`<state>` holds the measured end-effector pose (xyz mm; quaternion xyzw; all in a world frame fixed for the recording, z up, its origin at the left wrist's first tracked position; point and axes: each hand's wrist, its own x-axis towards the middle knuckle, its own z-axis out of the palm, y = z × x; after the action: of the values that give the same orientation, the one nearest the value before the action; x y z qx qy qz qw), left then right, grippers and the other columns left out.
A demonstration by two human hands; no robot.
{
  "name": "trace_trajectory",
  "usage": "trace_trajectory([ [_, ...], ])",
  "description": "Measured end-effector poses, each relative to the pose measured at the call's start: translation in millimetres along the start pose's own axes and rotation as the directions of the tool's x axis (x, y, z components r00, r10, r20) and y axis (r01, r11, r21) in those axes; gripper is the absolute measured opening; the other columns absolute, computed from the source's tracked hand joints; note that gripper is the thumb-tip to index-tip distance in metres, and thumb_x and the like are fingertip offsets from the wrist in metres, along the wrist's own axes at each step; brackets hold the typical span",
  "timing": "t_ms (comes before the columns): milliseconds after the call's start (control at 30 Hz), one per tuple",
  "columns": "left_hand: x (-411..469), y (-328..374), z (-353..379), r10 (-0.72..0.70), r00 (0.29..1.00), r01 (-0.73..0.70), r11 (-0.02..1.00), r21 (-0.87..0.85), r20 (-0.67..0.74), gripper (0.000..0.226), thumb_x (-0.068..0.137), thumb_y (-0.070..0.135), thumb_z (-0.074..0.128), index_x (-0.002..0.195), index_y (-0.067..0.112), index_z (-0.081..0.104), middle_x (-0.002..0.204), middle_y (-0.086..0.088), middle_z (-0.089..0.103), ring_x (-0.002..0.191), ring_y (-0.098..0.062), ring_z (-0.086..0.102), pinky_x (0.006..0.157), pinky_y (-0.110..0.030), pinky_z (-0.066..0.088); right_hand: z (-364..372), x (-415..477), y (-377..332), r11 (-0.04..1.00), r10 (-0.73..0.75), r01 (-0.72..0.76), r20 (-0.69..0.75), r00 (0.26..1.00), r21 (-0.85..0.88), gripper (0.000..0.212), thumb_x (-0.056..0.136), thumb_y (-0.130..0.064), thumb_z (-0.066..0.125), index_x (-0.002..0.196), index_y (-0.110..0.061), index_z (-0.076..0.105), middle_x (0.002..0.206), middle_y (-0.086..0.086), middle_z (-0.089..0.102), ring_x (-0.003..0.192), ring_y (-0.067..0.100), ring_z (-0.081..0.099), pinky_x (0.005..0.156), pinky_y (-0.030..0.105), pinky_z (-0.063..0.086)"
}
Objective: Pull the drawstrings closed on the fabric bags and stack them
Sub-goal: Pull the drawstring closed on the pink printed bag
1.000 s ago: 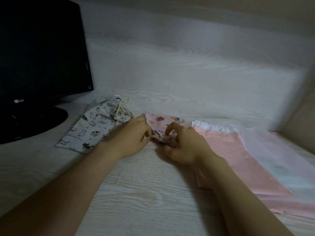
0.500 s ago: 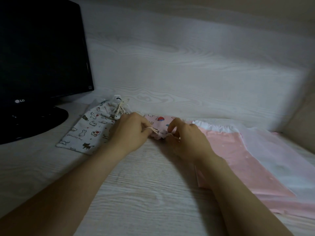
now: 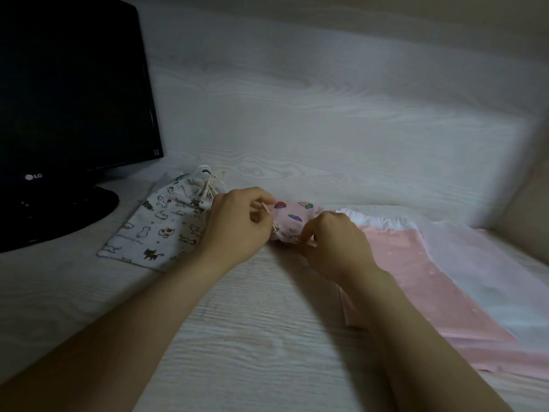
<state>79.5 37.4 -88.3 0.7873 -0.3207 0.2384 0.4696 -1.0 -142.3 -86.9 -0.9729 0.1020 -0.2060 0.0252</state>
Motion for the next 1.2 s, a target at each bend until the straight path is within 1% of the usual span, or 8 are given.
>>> trace_trajectory([
  [100,-3,6,1,0.067,0.995,-0.065,0.997,-0.034,0.080,0.040,0.089,0.020,0.057,0.125,0.028,0.073,0.115,0.012,0.077,0.104,-0.005,0.073,0.094,-0.035,0.061,-4,-2,-4,0.998,-0.067,0.067,0.008,0.998,0.019,0.021,0.084,-0.028,0.074,0.103,-0.033,0.078,0.102,0.000,0.072,0.102,0.030,0.064,0.088,0.037,0.051],
  [233,-11,10,7,0.101,0.954,-0.100,0.995,-0.018,0.282,0.042,0.103,0.016,0.063,0.144,0.023,0.062,0.125,-0.002,0.073,0.112,-0.020,0.067,0.112,-0.040,0.049,-4,-7,-12,0.986,0.005,-0.011,0.040,0.999,0.165,0.016,0.081,-0.034,0.069,0.094,-0.030,0.077,0.081,-0.004,0.063,0.093,0.027,0.065,0.081,0.039,0.057],
  [333,-13,7,13,0.076,0.946,-0.086,0.996,0.019,0.316,0.047,0.101,0.013,0.067,0.146,0.020,0.061,0.123,-0.013,0.073,0.107,-0.025,0.062,0.096,-0.019,0.040,-9,-9,-17,0.948,0.105,-0.111,0.037,0.994,0.300,0.015,0.081,-0.026,0.060,0.086,-0.022,0.074,0.082,0.003,0.072,0.073,0.027,0.069,0.067,0.040,0.061],
  [433,-10,1,14,0.048,0.947,-0.059,0.998,0.025,0.317,0.055,0.095,0.018,0.075,0.147,0.019,0.059,0.126,-0.006,0.073,0.110,-0.024,0.067,0.097,-0.020,0.042,-17,-10,-20,0.836,0.165,-0.150,0.019,0.986,0.528,0.014,0.078,-0.015,0.058,0.073,-0.012,0.071,0.060,0.003,0.071,0.046,0.024,0.067,0.054,0.034,0.059],
  [600,-8,-6,15,-0.019,0.929,0.043,0.998,-0.055,0.370,0.072,0.086,0.020,0.083,0.149,0.029,0.051,0.116,0.007,0.072,0.092,-0.011,0.071,0.092,-0.035,0.058,-16,-9,-24,0.752,0.210,-0.051,-0.165,0.964,0.657,0.010,0.082,-0.018,0.067,0.076,-0.021,0.075,0.065,-0.006,0.074,0.066,0.008,0.072,0.069,0.031,0.060],
  [800,-7,-3,15,-0.056,0.920,0.215,0.899,-0.382,0.387,0.090,0.079,-0.007,0.084,0.150,0.032,0.046,0.148,0.003,0.053,0.096,-0.020,0.077,0.093,-0.042,0.063,-17,-6,-30,0.257,0.273,-0.210,0.138,0.952,0.943,0.026,0.094,0.008,0.051,0.096,-0.003,0.074,0.070,0.008,0.074,0.064,0.023,0.071,0.058,0.030,0.057],
  [1033,-9,3,17,0.038,0.852,0.247,0.851,-0.464,0.523,0.103,0.075,-0.010,0.082,0.158,0.032,0.037,0.149,0.007,0.055,0.127,-0.009,0.066,0.095,-0.034,0.061,-14,-14,-37,0.402,0.139,-0.208,0.165,0.976,0.891,0.023,0.095,-0.006,0.067,0.073,-0.007,0.075,0.067,0.009,0.072,0.061,0.019,0.068,0.054,0.031,0.056],
  [1200,-4,8,15,-0.182,0.834,0.440,0.788,-0.431,0.520,0.075,0.090,-0.006,0.067,0.149,0.029,0.037,0.127,-0.001,0.064,0.101,-0.011,0.071,0.078,-0.021,0.058,-17,-6,-33,0.121,0.291,-0.336,0.291,0.912,0.934,0.021,0.094,0.001,0.060,0.075,-0.001,0.067,0.053,0.003,0.057,0.044,0.014,0.052,0.047,0.024,0.042],
])
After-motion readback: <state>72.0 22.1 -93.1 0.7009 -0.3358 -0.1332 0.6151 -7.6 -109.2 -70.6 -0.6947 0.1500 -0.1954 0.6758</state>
